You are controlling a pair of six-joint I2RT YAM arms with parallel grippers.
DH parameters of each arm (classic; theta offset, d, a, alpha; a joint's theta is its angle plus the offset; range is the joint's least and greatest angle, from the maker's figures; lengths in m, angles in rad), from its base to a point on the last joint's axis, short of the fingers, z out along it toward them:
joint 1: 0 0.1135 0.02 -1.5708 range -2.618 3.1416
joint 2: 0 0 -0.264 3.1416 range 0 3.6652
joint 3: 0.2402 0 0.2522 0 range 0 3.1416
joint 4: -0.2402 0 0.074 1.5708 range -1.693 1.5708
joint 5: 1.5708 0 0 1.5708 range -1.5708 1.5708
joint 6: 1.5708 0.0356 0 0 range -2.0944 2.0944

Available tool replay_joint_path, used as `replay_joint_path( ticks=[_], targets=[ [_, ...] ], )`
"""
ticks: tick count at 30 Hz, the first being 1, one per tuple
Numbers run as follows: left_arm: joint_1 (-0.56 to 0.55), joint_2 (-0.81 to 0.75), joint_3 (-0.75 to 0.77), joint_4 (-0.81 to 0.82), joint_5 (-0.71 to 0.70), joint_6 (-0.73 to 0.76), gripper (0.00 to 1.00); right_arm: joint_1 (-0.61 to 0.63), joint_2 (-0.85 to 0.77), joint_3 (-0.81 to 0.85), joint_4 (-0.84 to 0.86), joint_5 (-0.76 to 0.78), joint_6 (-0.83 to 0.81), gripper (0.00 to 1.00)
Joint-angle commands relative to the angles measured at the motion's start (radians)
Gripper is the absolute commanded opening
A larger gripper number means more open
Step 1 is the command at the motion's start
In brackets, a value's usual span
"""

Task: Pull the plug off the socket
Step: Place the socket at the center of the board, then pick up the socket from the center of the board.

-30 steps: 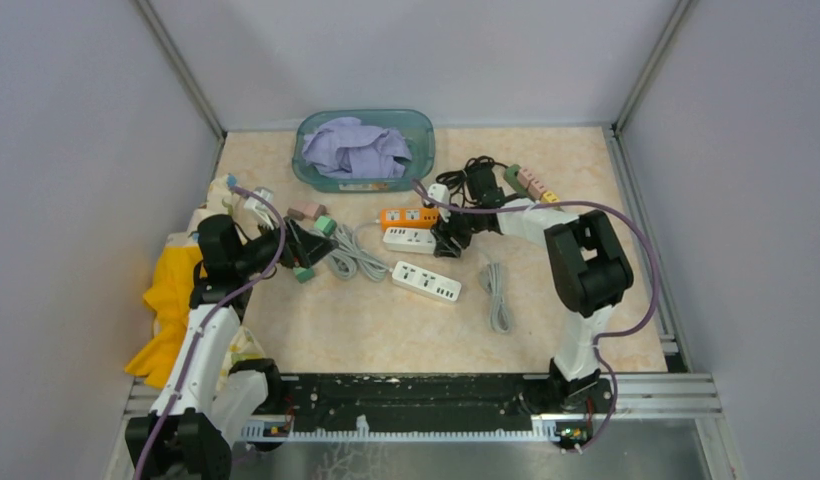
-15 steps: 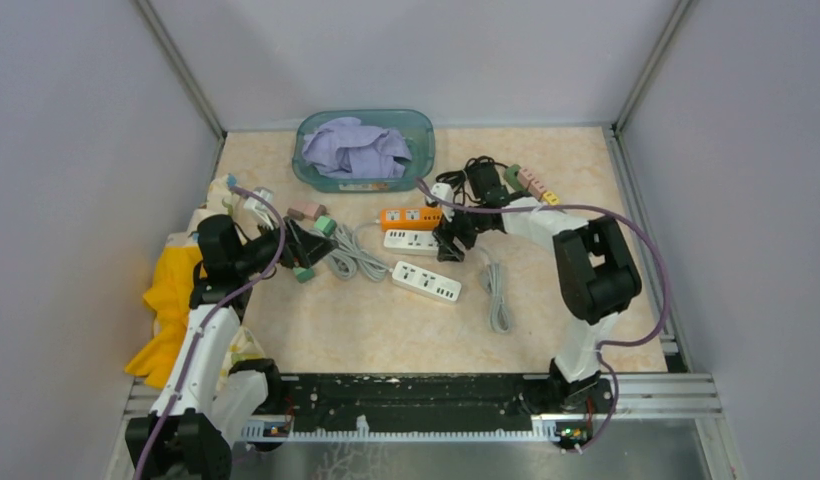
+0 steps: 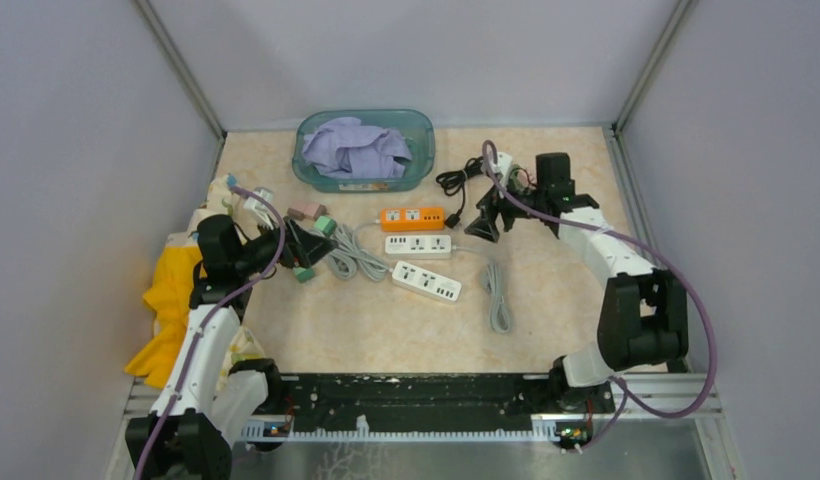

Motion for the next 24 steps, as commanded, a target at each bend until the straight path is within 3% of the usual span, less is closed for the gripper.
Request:
replay_joint_path(
  ticks=[1,6,11,24],
  targets=[
    [0.008,-0.014,0.016,0.012,0.019,0.009,1.0,-0.093,-0.074,-0.051,0.17,-0.083,0.136,0.77],
    [0.007,-0.014,0.016,0.012,0.021,0.008,1.0,-0.21,-0.119,-0.104,0.318,-0.026,0.296,0.77],
    [0.011,-0.016,0.016,0.012,0.022,0.006,1.0,-0.287,-0.126,-0.115,0.351,0.068,0.346,0.79],
    [0.014,-0.017,0.016,0.014,0.025,0.004,1.0,-0.344,0.042,-0.006,0.17,0.406,0.206,0.83]
  ],
)
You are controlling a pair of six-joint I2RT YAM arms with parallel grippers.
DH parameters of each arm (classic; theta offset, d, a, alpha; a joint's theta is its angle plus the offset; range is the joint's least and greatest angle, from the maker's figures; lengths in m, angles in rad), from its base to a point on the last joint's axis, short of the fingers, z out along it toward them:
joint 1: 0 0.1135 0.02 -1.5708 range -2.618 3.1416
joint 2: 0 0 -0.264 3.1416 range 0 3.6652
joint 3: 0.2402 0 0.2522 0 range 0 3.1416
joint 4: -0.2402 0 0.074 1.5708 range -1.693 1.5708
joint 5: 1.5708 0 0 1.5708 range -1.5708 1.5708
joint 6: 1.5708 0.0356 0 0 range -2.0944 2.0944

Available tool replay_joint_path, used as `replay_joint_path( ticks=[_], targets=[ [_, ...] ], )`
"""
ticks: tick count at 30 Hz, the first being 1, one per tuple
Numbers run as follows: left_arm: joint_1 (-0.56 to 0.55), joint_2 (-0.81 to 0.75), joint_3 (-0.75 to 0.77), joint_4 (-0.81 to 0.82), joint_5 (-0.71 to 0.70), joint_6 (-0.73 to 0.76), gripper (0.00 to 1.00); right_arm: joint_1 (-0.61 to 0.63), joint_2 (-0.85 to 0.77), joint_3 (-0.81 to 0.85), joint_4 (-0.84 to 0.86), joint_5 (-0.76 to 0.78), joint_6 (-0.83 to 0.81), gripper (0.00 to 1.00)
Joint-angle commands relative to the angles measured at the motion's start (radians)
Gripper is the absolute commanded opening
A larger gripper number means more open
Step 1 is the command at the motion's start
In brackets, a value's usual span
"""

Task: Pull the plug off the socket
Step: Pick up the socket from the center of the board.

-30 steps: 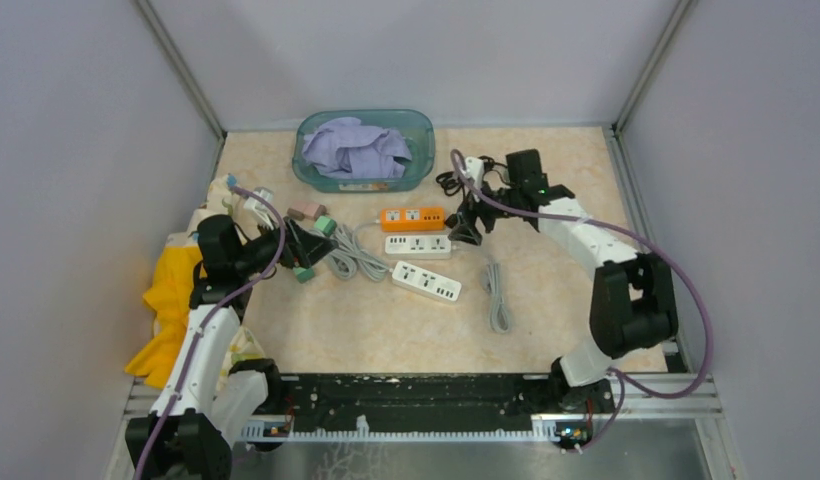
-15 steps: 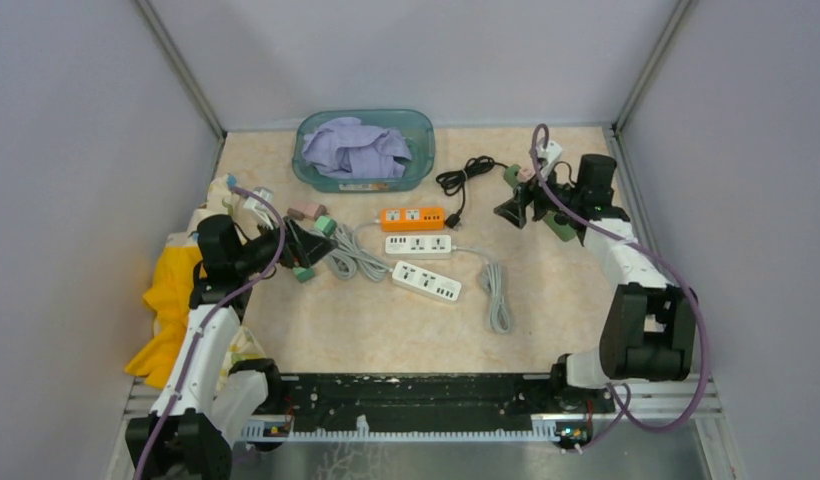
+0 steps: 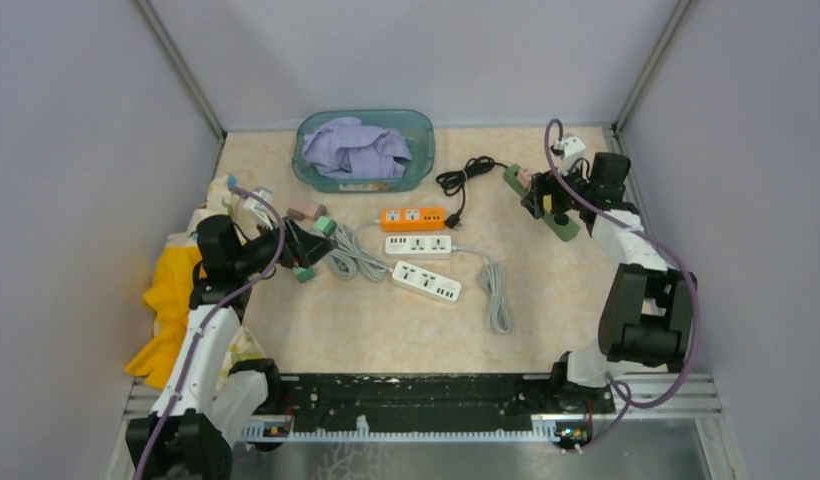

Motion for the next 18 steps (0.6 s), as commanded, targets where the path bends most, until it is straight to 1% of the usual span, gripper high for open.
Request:
replay_joint_path(
  ticks=[1,7,12,18],
  targets=[
    [0.008,-0.016,0.016,0.015,0.025,0.005,1.0,-0.009,0.075,0.081,-0.063,0.16,-0.072,0.83],
    [0.012,-0.018,0.016,0.017,0.03,0.003,1.0,-0.009,0.163,0.111,-0.08,0.278,-0.111,0.84],
    [0.014,-0.019,0.016,0.018,0.033,0.001,1.0,-0.009,0.251,0.141,-0.086,0.336,-0.129,0.84],
    [0.014,-0.021,0.015,0.02,0.035,0.0,1.0,-0.009,0.304,0.159,-0.094,0.372,-0.155,0.84]
  ],
)
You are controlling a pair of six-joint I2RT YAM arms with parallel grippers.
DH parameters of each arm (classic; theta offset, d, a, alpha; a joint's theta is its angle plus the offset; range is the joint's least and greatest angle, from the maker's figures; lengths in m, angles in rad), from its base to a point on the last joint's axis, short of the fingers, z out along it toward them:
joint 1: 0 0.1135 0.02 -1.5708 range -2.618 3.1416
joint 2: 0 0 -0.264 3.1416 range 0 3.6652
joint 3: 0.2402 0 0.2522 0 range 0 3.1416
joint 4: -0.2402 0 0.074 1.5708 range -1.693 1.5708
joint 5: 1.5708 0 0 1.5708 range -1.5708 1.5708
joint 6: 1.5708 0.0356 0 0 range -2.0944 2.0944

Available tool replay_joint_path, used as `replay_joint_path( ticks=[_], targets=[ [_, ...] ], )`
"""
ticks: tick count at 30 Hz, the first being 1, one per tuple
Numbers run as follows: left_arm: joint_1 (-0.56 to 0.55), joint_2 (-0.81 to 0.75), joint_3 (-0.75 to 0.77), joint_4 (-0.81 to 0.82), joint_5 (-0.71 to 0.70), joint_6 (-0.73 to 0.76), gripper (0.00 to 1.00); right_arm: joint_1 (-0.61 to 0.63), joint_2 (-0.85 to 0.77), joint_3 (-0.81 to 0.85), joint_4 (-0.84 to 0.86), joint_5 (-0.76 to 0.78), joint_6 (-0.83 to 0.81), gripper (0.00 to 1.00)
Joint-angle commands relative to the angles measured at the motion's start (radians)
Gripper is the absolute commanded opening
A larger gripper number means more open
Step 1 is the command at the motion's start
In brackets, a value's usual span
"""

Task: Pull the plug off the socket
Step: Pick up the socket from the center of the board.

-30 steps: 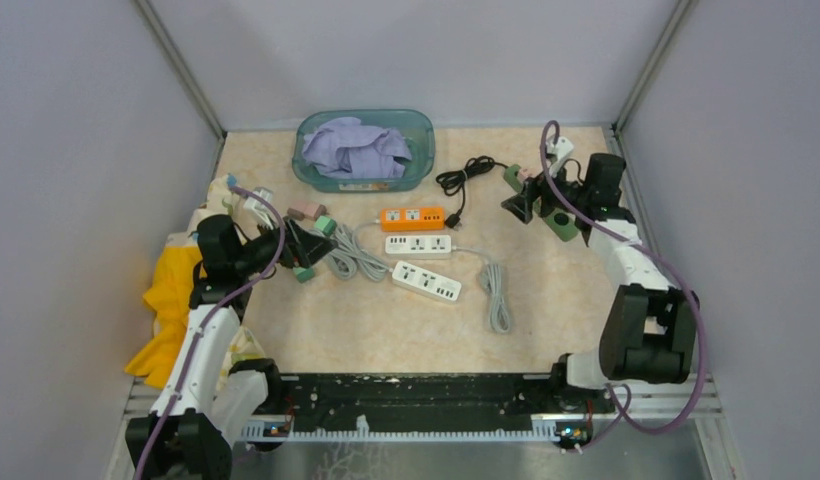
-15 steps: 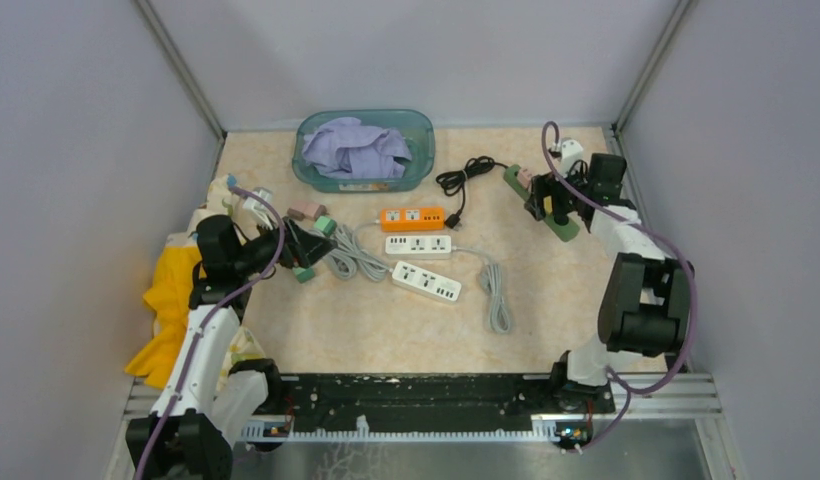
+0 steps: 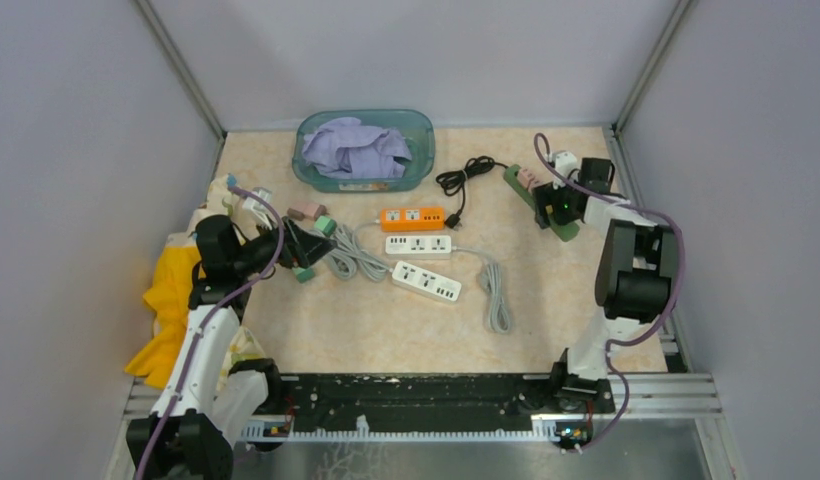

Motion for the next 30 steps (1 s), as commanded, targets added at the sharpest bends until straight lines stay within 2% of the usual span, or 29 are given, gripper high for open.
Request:
replay_joint_path(
  ticks=[1,12,16,23,27,30],
  targets=[
    [0.006,-0.018,0.016,0.019,0.025,0.003,1.0,-0.004,0.017,0.055,0.003,0.041,-0.027,0.84],
    [0.01,-0.017,0.013,0.024,0.033,-0.003,1.0,-0.003,0.113,0.134,-0.027,0.051,-0.07,0.8],
    [0.009,-0.016,0.013,0.024,0.031,-0.002,1.0,-0.002,0.157,0.181,-0.075,0.026,-0.101,0.72],
    [0.014,-0.01,0.013,0.024,0.033,-0.002,1.0,0.014,0.171,0.197,-0.105,-0.037,-0.16,0.64],
    [0.015,-0.012,0.013,0.025,0.041,-0.007,1.0,0.019,0.192,0.218,-0.143,-0.062,-0.179,0.55],
    [0.014,-0.013,0.012,0.028,0.044,-0.008,1.0,0.019,0.189,0.218,-0.158,-0.078,-0.191,0.45]
  ],
)
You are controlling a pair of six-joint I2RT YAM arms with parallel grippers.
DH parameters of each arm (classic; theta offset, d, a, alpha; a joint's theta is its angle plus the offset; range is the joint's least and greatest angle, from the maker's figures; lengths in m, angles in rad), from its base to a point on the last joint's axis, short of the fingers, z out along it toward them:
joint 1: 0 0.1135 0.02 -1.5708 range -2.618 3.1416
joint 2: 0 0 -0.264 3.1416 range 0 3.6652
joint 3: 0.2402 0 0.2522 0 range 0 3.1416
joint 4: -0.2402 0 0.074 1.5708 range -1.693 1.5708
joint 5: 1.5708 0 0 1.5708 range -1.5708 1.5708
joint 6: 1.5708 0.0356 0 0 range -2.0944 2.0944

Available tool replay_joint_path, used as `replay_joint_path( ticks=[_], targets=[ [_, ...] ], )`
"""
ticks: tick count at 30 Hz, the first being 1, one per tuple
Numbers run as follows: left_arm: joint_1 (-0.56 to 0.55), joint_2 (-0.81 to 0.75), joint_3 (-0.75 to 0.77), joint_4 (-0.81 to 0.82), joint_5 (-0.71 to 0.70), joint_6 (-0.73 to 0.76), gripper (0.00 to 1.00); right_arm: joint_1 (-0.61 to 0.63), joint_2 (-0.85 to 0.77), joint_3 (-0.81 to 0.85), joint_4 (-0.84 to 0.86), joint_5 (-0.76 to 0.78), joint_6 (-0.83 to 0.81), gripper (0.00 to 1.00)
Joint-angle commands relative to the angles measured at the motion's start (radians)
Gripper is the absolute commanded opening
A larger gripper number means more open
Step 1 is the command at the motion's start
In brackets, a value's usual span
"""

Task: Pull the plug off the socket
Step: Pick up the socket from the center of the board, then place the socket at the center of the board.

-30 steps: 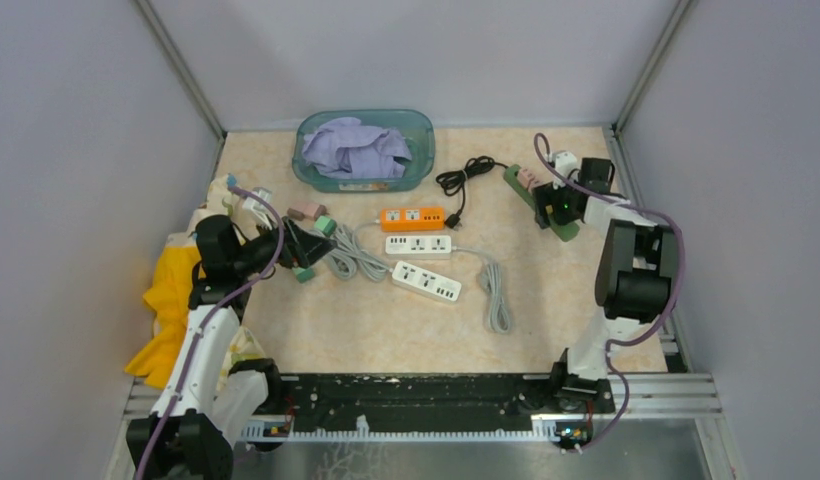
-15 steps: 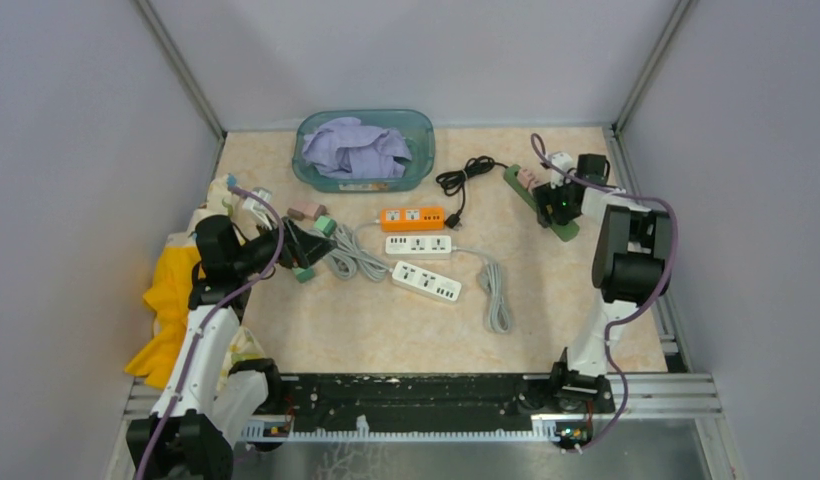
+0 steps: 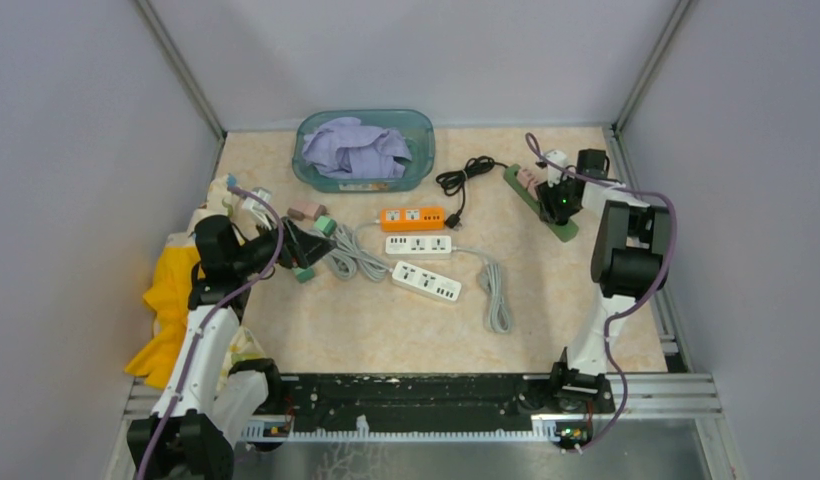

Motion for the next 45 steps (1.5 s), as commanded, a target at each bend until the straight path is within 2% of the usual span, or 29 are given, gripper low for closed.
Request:
replay_joint_path(
  ticks=[1,9,17,26,34,41,45],
  targets=[
    [0.007,-0.012,0.011,0.028,0.03,-0.007,1.0,0.01,0.005,0.034,-0.034,-0.065,-0.03,0.4],
    [0.007,-0.013,0.01,0.029,0.032,-0.007,1.0,0.007,-0.085,0.017,-0.042,-0.188,0.006,0.0],
    [0.008,-0.013,0.009,0.031,0.034,-0.007,1.0,-0.017,-0.208,-0.02,-0.026,-0.336,0.074,0.0],
    [0.008,-0.017,0.009,0.031,0.032,-0.008,1.0,-0.025,-0.253,-0.026,-0.066,-0.483,0.118,0.0],
    [0.009,-0.018,0.007,0.033,0.039,-0.008,1.0,-0.025,-0.269,-0.062,-0.307,-0.51,-0.172,0.0],
    [0.008,-0.016,0.004,0.045,0.053,-0.015,1.0,-0.024,-0.389,-0.237,-0.304,-0.44,-0.317,0.0],
    [0.009,-0.019,0.003,0.047,0.057,-0.016,1.0,-0.021,-0.407,-0.284,-0.343,-0.457,-0.438,0.0]
  ],
)
